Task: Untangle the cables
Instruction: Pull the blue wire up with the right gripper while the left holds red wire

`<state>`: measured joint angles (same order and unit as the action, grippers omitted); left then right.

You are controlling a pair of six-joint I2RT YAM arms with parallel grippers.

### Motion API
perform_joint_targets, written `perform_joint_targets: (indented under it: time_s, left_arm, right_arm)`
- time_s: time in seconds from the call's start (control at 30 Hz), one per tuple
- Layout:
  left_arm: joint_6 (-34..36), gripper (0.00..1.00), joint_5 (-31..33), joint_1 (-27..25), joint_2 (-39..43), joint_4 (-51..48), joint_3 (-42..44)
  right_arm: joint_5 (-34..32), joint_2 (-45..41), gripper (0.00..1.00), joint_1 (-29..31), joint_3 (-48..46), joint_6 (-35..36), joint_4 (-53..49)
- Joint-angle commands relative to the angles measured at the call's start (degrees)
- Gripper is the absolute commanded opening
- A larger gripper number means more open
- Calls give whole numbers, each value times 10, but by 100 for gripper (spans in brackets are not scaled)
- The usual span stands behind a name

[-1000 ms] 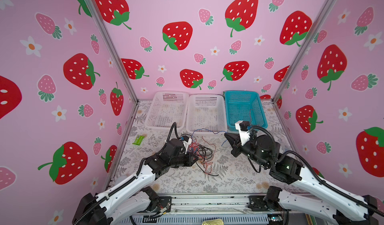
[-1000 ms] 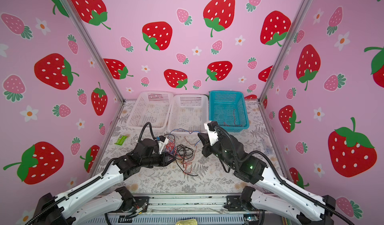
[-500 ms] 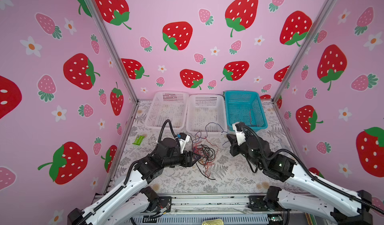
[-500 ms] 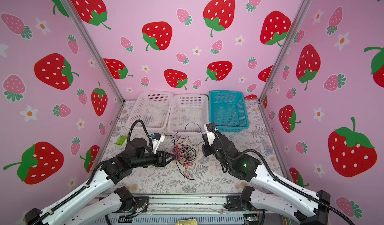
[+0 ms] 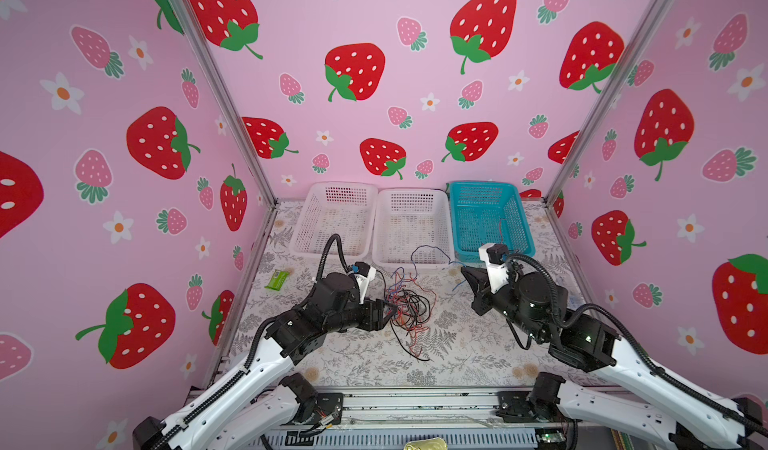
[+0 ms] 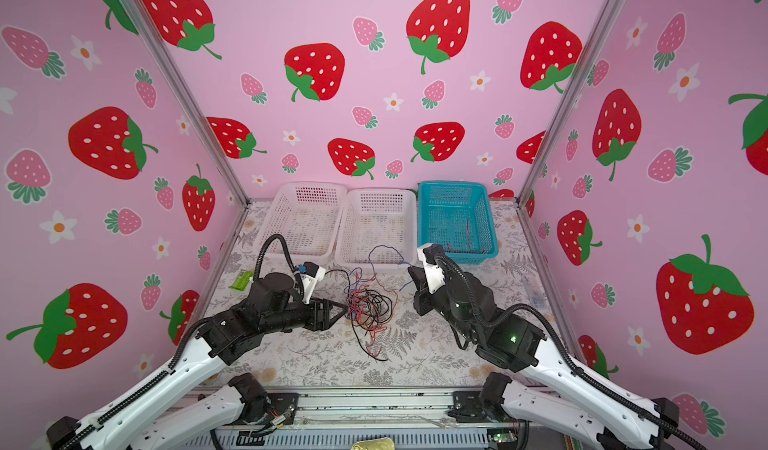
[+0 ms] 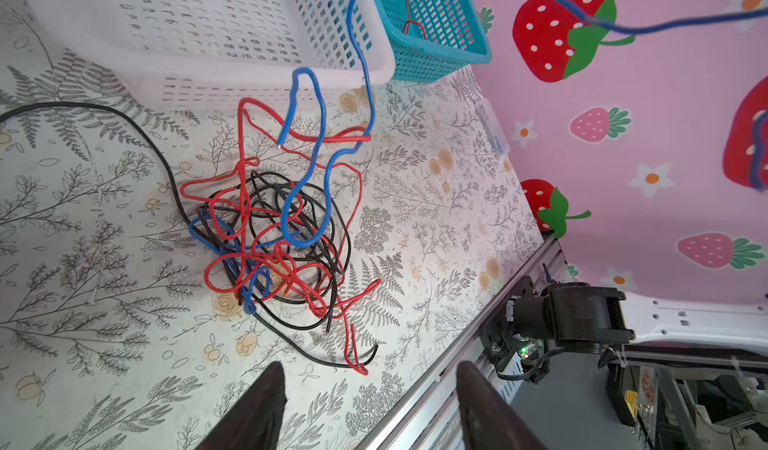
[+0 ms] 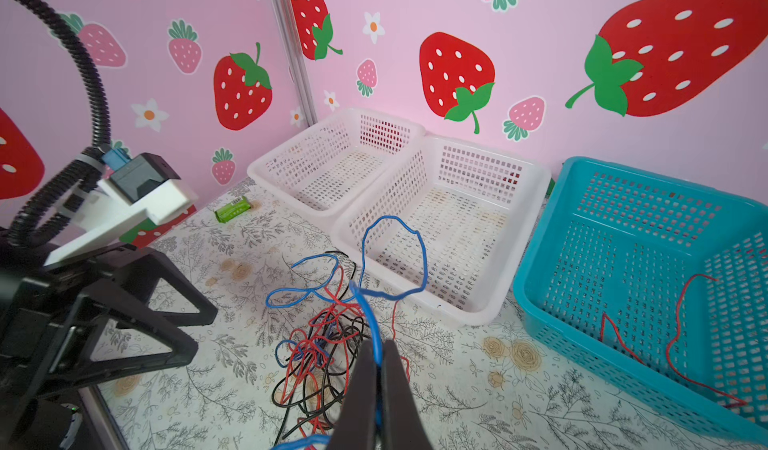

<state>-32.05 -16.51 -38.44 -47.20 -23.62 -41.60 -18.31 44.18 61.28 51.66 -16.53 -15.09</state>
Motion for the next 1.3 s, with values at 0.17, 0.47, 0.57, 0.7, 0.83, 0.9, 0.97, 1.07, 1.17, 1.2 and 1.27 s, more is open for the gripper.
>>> perform_joint_targets:
  time_s: [0.17, 0.47, 0.57, 0.7, 0.83, 0.9, 0.97, 1.07, 1.17, 1.2, 1.27]
  left_arm:
    - [-48, 67, 28, -1, 47, 106, 89]
    - [-66, 68, 59, -1, 116, 198, 150]
    - [-74, 69, 47, -1, 112, 234, 161]
    - [-80, 69, 18, -1, 99, 293, 174]
    - [-82, 70, 6, -2, 78, 347, 185]
    - [-86, 70, 9, -2, 66, 372, 191]
    - [-86, 70, 8, -3, 52, 395, 194]
    - [-86, 70, 2, -5, 32, 428, 195]
    - [-86, 71, -2, -9, 12, 464, 198]
    - [-86, 71, -1, -11, 7, 474, 198]
    - [-80, 70, 3, -14, -5, 483, 193]
  right_arm:
    - [45, -49, 0, 2, 83, -15, 4]
    - [95, -10, 0, 2, 180, -19, -16]
    - [111, 4, 0, 2, 209, -17, -19]
    - [143, 26, 0, 2, 249, -15, -23]
    - [169, 44, 0, 2, 276, -19, -21]
    - [182, 45, 0, 2, 280, -23, -13]
    - [193, 46, 0, 2, 283, -27, -8]
    - [210, 50, 0, 2, 287, -31, -4]
    - [226, 49, 0, 2, 280, -41, 7]
    - [232, 47, 0, 2, 277, -44, 12]
    - [239, 44, 0, 2, 275, -50, 20]
